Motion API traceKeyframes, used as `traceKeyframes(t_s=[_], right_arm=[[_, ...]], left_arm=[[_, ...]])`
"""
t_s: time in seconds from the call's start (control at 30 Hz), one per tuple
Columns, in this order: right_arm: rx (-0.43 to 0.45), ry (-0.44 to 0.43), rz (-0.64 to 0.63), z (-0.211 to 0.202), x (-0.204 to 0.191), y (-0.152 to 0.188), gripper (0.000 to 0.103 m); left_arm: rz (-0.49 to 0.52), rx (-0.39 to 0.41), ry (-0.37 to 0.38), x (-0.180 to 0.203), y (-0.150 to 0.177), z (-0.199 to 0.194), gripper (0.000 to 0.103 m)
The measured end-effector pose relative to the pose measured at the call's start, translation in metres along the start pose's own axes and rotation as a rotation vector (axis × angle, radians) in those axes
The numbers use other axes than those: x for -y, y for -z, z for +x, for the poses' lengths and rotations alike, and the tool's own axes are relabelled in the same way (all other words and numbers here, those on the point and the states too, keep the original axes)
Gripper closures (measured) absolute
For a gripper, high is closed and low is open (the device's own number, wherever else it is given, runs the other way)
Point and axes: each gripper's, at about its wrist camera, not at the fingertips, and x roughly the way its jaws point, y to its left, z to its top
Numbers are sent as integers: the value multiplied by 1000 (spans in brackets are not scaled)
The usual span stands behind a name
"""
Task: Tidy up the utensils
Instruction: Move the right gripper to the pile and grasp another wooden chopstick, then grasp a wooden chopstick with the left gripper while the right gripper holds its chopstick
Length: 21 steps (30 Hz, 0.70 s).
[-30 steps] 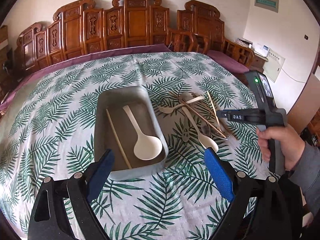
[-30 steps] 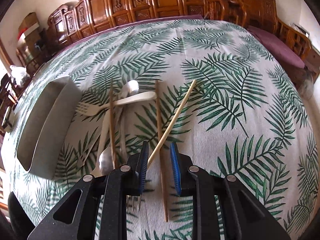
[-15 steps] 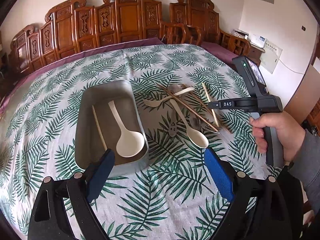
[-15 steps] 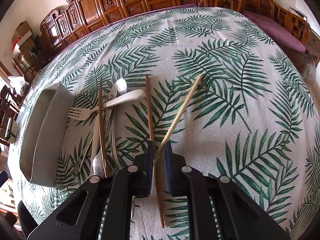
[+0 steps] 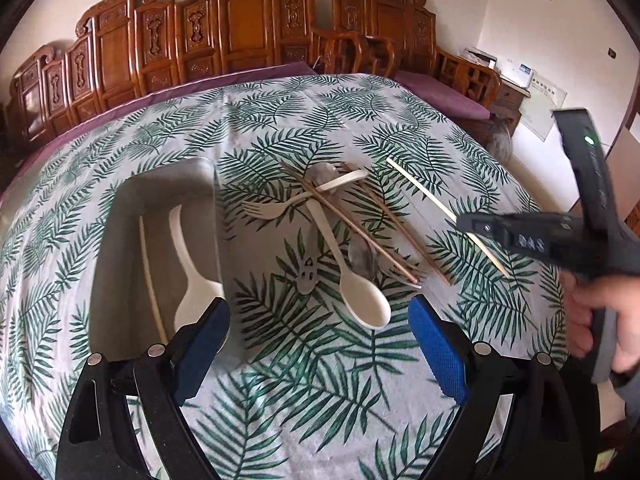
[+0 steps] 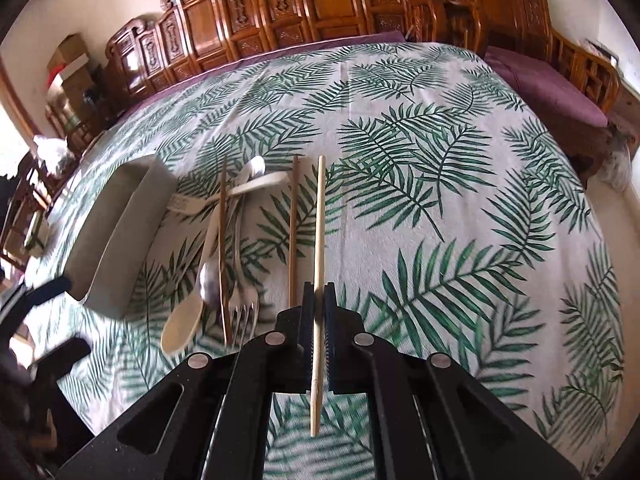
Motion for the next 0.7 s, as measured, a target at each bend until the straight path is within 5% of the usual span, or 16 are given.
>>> traceKeyframes(t_s=[0.37, 0.7], right_arm=[[37, -29, -8, -17, 16, 7, 97], [43, -42, 36, -22, 35, 6, 97]], left_arm=[[-80, -37, 23, 11, -38, 45, 31], [-142, -111, 5, 10, -67, 92, 63]])
